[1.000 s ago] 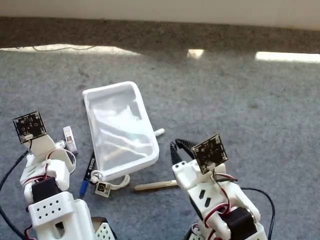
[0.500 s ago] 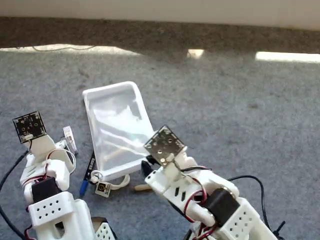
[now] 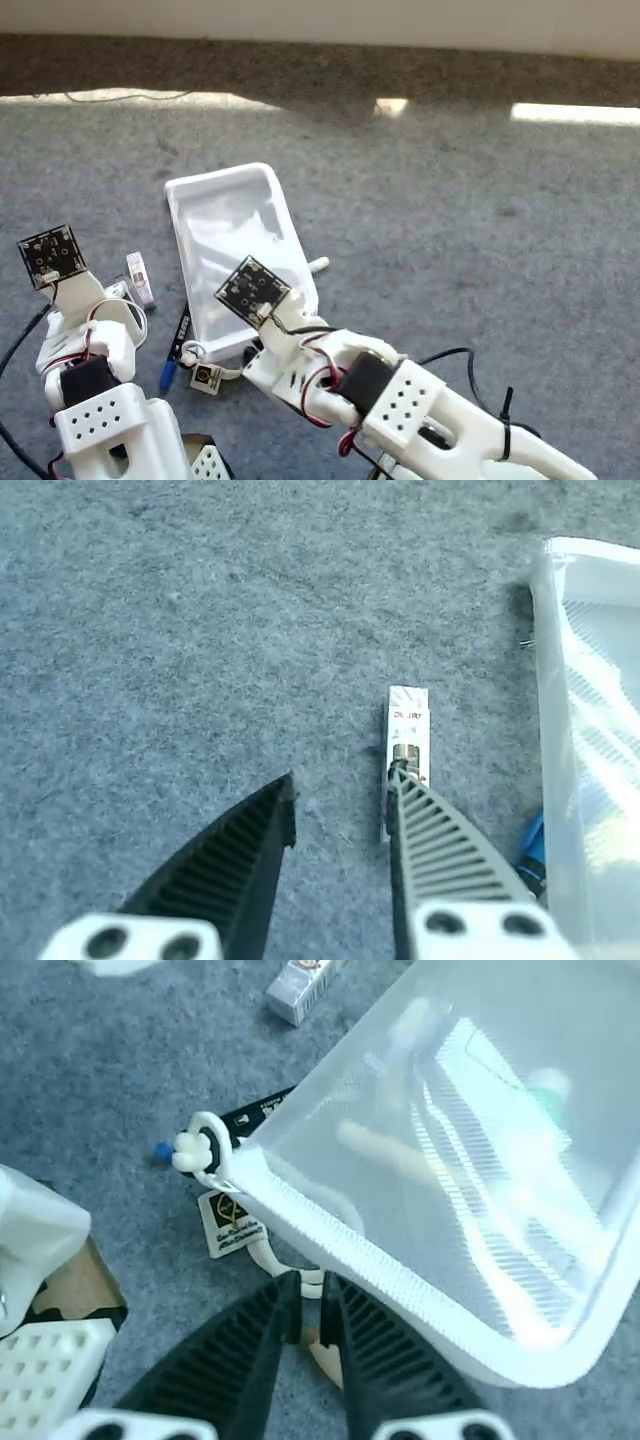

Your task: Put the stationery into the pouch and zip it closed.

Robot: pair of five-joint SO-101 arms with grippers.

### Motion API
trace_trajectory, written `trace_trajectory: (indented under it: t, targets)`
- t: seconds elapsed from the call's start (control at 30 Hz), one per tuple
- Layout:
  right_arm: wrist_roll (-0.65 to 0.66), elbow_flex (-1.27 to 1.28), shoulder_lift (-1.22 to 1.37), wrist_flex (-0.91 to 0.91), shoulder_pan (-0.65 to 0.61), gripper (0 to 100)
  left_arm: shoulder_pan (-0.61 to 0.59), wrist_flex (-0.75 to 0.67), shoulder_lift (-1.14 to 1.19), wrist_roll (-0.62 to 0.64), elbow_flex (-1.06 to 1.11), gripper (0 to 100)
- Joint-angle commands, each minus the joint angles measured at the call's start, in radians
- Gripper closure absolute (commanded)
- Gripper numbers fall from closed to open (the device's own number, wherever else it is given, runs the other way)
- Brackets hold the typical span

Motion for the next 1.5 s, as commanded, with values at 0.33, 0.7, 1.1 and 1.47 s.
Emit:
trace_trajectory:
  t: [0.33, 0.7, 1.1, 1.47]
  targets:
    - [-0.008, -0.010, 0.225, -0.317, 0.199, 95.8, -0.012, -0.002, -0.010, -0.005, -0.041, 85]
    - [-0.002, -0.013, 0.395, -0.748, 0.323, 95.8, -0.015, -0.002, -0.010, -0.003, -0.041, 85]
    - [-0.005, -0.007, -0.033, -0.325, 0.271, 83.7, -0.073, 0.002, -0.010, 0.000, -0.059, 85]
    - [-0.058, 0.068, -0.079, -0.242, -0.085, 75.9, -0.202, 0.003, -0.004, 0.117, -0.076, 76]
